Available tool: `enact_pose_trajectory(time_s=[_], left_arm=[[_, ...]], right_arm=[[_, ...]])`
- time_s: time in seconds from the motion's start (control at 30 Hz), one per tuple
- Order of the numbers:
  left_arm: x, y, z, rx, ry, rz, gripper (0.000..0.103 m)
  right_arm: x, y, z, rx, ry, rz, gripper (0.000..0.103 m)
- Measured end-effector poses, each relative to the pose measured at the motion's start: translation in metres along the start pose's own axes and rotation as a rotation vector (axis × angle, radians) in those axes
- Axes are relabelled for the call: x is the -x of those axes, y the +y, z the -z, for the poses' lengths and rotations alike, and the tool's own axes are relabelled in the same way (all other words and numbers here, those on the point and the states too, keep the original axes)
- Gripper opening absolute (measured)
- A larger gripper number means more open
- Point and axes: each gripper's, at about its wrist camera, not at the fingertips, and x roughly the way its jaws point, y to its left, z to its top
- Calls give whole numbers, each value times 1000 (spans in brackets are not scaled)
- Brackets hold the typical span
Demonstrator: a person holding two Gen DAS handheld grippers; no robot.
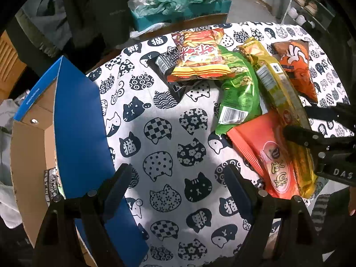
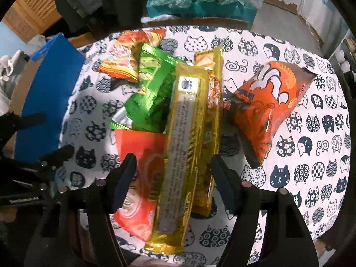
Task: Organize snacks
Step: 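Move both open tools back over the snack pile, then grasp the orange bag with the left tool while the right tool grasps the gold wafer bar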
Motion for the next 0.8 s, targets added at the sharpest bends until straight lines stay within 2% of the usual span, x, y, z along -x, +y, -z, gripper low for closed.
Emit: enact_pose_trajectory(time_s=[0.1,0.17,0.27,0.5,0.8], left_arm=[[-5,-1,-1,3,12,6,86],[-7,-3,-2,-1,20,6,86],[-8,-7,-2,-12,28,6,86],[-2,-25,-3,-11,31,42,86],[-2,-57,-6,42,65,119,86]], right_arm=[[-10,0,2,10,26,2,52],[-13,0,4,18,34,16,39],[-10,-1,6,27,28,21,31],[10,-11,12,6,-1,20,28],[27,-31,32,-17,-33,35,28]])
